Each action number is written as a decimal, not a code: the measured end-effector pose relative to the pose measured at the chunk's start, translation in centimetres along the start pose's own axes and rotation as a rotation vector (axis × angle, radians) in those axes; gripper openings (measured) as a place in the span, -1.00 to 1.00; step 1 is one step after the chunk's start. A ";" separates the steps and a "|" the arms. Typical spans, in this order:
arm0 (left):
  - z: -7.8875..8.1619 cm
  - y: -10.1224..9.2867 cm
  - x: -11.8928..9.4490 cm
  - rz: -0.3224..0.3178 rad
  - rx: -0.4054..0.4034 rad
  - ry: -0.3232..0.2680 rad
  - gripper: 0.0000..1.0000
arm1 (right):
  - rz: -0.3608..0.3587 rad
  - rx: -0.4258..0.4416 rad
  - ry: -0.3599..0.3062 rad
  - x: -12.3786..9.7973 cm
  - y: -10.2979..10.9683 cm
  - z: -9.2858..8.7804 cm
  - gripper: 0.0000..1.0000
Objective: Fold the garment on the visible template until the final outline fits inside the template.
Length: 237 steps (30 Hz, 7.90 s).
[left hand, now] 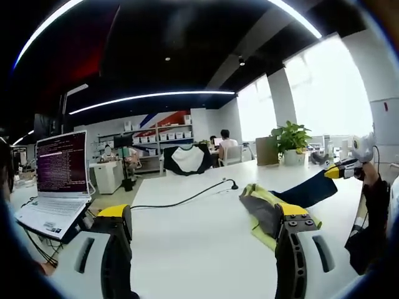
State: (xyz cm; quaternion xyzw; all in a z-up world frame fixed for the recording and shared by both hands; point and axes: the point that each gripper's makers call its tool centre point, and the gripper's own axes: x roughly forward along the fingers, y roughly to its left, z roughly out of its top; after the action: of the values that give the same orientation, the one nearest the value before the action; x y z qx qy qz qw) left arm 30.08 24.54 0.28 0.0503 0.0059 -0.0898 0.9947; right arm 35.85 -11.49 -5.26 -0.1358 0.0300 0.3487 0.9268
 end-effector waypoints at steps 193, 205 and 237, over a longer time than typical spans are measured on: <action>-14.3 -17.7 2.9 -0.623 0.027 0.445 0.45 | -0.473 0.073 0.728 -0.2 -30.9 -22.8 -1.00; -16.7 -19.3 2.4 -0.685 0.013 0.518 0.27 | -0.474 0.093 0.702 -0.1 -31.1 -22.8 -1.00; -17.7 -20.2 2.0 -0.743 0.206 0.448 -0.96 | -0.497 0.052 0.694 -0.1 -31.1 -22.7 -1.00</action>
State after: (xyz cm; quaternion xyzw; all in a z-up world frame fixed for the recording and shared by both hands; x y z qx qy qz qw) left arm 28.42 6.18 -19.39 0.1620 0.2300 -0.4281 0.8588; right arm 57.01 -40.11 -19.91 -0.2247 0.3153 0.0476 0.9208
